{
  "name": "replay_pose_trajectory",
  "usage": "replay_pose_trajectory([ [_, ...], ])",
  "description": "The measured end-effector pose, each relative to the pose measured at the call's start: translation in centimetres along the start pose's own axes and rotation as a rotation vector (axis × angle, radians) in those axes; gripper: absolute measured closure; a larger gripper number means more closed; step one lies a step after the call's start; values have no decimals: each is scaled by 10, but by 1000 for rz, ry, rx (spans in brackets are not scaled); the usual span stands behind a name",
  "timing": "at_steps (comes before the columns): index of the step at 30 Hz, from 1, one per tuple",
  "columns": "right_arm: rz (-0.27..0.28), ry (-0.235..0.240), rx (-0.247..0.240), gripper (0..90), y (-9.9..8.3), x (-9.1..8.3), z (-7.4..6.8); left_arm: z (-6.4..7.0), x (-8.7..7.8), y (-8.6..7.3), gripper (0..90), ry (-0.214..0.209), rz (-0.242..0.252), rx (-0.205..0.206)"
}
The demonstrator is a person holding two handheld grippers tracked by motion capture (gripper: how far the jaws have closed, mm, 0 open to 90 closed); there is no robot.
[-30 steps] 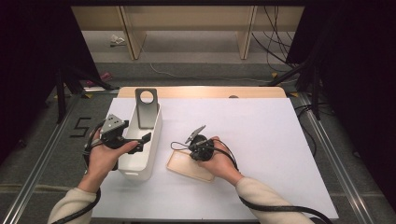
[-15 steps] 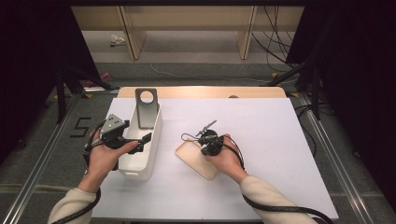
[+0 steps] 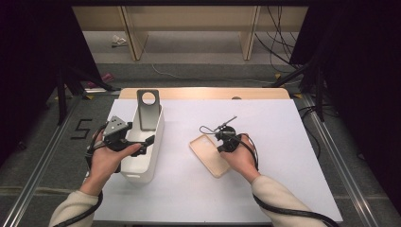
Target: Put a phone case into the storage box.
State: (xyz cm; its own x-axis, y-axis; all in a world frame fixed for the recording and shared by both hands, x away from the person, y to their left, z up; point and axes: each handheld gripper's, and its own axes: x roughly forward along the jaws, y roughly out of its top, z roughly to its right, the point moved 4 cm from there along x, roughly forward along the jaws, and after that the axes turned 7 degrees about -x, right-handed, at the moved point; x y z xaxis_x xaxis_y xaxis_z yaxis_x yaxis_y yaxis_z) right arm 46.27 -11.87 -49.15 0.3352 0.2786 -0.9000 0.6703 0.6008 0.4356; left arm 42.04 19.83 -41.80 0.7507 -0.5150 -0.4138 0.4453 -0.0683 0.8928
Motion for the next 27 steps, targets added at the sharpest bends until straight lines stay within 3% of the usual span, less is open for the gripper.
replay_pose_trajectory([
  [2, -14, -30, 23, 900, -5, -4, 7, 0, 0, 0, 4, 0, 0, 0],
  [7, -30, -19, 70, 900, -18, -7, 17, 0, 0, 0, 5, 0, 0, 1],
  [10, -27, -19, 58, 900, -19, -10, 16, 1, 0, 1, 5, 0, 3, 1],
  [17, -85, -14, 28, 900, -25, -9, 7, 0, -1, 2, 5, 2, 6, -1],
  [27, -52, 14, 46, 900, -27, -18, 10, 0, -3, 2, 11, -3, 15, -5],
])
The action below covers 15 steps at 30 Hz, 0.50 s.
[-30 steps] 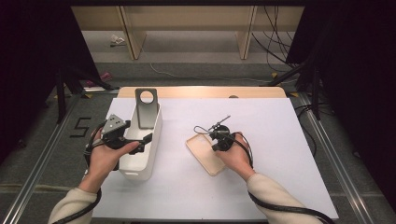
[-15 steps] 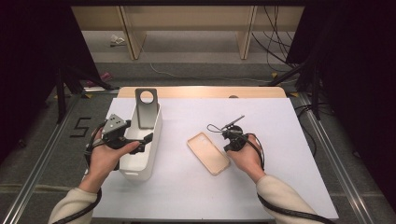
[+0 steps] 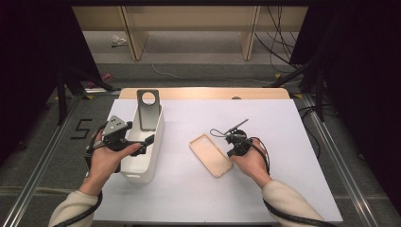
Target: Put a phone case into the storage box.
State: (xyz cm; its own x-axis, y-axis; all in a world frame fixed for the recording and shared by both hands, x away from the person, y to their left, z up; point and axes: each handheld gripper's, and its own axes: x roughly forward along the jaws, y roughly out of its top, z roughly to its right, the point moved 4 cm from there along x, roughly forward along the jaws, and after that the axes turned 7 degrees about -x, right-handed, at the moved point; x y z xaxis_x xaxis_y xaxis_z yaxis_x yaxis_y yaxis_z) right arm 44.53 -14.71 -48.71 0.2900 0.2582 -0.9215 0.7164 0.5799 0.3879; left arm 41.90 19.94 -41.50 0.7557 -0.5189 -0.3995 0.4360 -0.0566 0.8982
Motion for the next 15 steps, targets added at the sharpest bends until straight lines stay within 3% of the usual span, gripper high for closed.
replay_pose_trajectory([
  [2, 18, 1, -37, 834, 1, -4, 2, 0, -2, 0, 13, -1, 6, -5],
  [4, 32, -6, -123, 734, 1, -7, 5, 1, -5, -1, 17, -4, 12, -5],
  [9, 72, -11, -488, 498, 1, -19, 3, 3, -14, -9, 24, -7, 24, 2],
  [15, 45, -33, -761, 355, -4, -28, -1, 8, -19, -17, 25, -20, 20, 6],
])
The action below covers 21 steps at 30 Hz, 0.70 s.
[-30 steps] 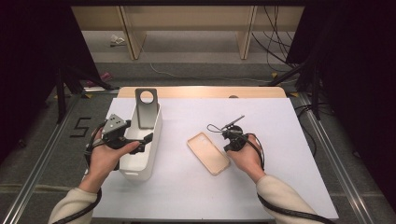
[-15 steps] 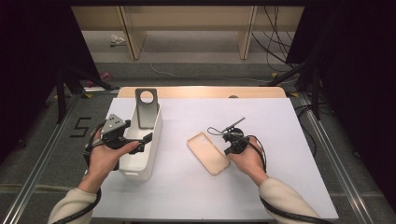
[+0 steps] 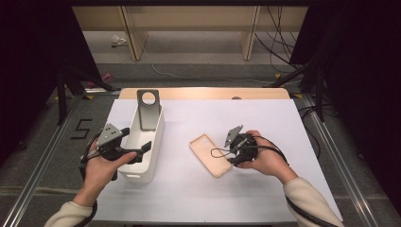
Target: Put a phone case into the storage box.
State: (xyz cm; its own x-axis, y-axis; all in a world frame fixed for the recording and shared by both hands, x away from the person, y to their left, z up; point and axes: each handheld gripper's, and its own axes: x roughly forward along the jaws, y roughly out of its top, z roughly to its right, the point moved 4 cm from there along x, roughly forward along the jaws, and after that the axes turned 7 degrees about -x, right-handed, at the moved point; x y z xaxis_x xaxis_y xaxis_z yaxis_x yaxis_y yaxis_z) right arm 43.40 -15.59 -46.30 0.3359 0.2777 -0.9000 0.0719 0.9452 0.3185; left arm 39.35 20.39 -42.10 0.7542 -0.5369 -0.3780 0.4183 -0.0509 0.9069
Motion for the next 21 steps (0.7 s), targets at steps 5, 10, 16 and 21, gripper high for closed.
replay_pose_trajectory([
  [5, -28, 21, -137, 267, 4, -4, -7, 4, -3, -4, 22, -9, -4, 9],
  [10, -43, 41, -234, 247, 9, -4, -16, 7, -3, -9, 21, -15, -13, 18],
  [16, -104, 76, -343, 261, 14, 4, -27, 7, -3, -9, 21, -15, -11, 18],
  [21, -130, 79, -393, 287, 17, 10, -31, 7, -2, -9, 20, -16, -14, 18],
])
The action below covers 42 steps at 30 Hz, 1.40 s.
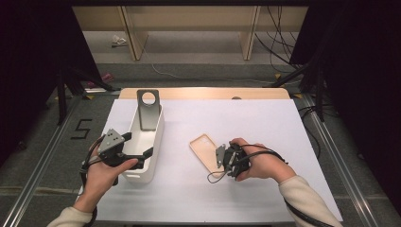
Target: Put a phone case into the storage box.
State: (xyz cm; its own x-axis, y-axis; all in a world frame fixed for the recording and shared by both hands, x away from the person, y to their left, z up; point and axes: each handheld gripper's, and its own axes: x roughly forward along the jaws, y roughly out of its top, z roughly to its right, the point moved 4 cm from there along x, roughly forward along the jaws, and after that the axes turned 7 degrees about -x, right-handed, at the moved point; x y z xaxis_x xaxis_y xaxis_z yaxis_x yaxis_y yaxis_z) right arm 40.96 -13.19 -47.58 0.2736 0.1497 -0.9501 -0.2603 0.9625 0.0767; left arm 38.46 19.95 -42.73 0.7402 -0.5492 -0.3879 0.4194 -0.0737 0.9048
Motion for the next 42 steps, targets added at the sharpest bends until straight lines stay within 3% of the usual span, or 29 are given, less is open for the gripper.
replay_pose_trajectory([
  [12, -12, 18, -56, 313, 10, 13, 1, 0, 1, -1, 19, -3, -6, 3],
  [25, -10, 24, -75, 320, 14, 15, 0, 0, 1, -1, 17, -3, -4, 3],
  [42, -30, 60, -130, 446, 18, 20, 1, 0, 1, -1, 16, -3, -8, 2],
])
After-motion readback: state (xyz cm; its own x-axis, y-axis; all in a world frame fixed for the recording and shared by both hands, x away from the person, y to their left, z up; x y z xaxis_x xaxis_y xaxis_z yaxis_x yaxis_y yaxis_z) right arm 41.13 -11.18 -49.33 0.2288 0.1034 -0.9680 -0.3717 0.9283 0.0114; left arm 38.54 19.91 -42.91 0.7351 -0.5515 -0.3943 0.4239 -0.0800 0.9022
